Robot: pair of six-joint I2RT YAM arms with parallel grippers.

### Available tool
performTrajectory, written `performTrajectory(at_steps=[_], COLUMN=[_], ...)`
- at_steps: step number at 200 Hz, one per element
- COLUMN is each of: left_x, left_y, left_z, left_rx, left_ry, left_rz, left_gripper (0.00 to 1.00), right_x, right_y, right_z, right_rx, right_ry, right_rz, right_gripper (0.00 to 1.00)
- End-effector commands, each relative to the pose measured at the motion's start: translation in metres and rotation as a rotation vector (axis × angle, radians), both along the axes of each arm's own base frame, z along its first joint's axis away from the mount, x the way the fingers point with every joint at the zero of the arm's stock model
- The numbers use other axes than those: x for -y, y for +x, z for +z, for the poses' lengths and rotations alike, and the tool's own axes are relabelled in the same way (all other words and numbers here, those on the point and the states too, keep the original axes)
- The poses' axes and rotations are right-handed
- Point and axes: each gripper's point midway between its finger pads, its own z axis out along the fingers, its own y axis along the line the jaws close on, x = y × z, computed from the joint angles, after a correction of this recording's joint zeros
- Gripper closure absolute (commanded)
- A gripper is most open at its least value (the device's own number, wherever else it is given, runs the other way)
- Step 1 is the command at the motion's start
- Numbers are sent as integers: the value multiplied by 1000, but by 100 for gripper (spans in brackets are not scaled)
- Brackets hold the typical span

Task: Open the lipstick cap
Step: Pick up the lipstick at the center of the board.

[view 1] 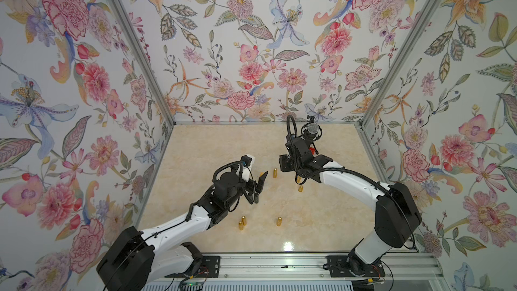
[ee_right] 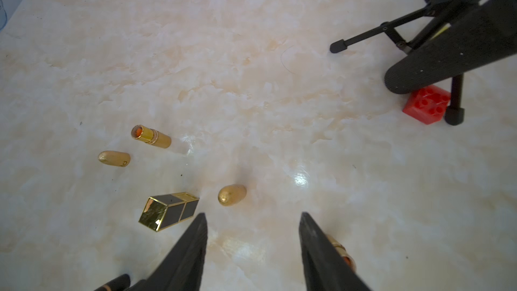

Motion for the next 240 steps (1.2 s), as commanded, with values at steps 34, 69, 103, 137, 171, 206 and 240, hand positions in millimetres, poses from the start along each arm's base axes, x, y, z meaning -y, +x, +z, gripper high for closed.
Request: performTrajectory(at_steps=[34,69,103,137,171,206,240], left_x=[-24,-25,-24,-25,-26,-26,-26], left_y=[3,3,4,5,5,5,5], left_z=[-25,-26,-27,-28,-31,-31,-31], left_rx=[-74,-75,-77,-78,-83,-83,-82], left_ry=[30,24,26,26,30,28,26], left_rz=[86,89,88,91,93,90,90], left_gripper=[1,1,1,1,1,1,1], right_x=[-23,-22,-27,-30,-30,-30,-33], right_y=[-7,-3,-1,2,4,5,7], right_z=[-53,-70,-79,-87,-90,-93,-93], right_rx=[-127,-147,-156,-164,-162,-161,-161], right_ry=[-102,-135,-150,-166,-177,-187,-183], right_rz=[64,46,59,60,57,52,57], right_gripper=[45,48,55,60,65,70,73])
